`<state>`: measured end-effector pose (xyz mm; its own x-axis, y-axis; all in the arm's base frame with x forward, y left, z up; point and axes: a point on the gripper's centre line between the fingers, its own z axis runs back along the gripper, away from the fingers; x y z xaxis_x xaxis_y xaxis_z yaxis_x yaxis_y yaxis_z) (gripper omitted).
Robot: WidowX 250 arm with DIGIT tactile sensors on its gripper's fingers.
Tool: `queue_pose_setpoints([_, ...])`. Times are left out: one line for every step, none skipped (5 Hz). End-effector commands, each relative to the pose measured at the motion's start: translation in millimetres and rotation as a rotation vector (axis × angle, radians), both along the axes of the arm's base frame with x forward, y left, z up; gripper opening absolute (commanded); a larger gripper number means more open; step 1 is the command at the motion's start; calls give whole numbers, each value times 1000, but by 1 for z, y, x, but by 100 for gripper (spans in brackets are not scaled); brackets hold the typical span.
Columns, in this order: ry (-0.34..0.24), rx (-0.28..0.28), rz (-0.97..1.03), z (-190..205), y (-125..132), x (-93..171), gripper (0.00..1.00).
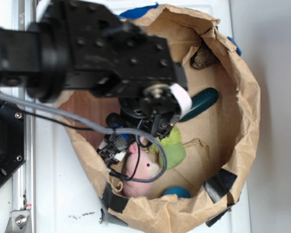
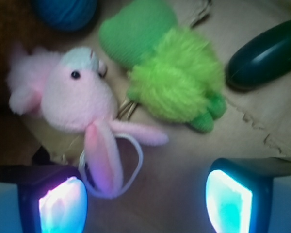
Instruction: Grab the pink bunny.
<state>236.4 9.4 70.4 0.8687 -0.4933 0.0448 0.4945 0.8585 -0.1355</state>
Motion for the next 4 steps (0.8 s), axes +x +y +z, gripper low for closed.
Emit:
queue_pose_setpoints([-54,-130,90,14,-21,14,100])
queue_pose_setpoints([-13,-222,119,23,-31,12,100])
queue_pose_setpoints([-3,-236,140,14,-33,22,100])
queue_pose_setpoints([24,-185,116,-10,-39,30,100])
